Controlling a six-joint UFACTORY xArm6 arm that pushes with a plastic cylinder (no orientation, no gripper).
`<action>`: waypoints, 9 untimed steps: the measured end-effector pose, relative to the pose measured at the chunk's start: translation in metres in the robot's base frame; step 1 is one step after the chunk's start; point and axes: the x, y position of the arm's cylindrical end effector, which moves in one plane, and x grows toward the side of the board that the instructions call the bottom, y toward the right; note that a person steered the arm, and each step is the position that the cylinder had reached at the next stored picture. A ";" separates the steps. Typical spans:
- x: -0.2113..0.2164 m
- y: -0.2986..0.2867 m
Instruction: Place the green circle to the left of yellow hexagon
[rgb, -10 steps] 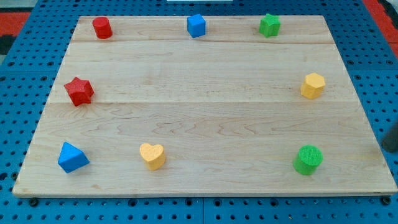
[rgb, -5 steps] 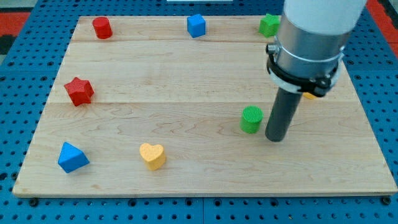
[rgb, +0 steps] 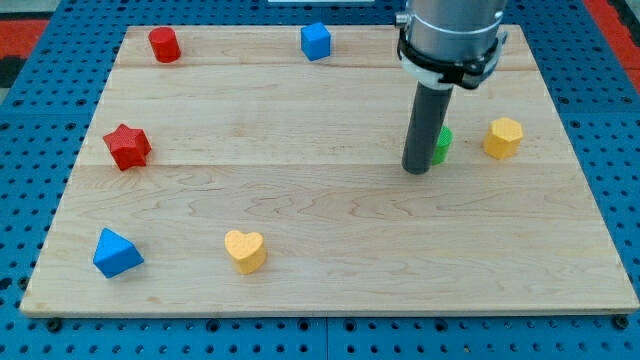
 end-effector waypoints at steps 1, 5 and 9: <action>-0.006 0.008; -0.026 0.009; 0.038 -0.341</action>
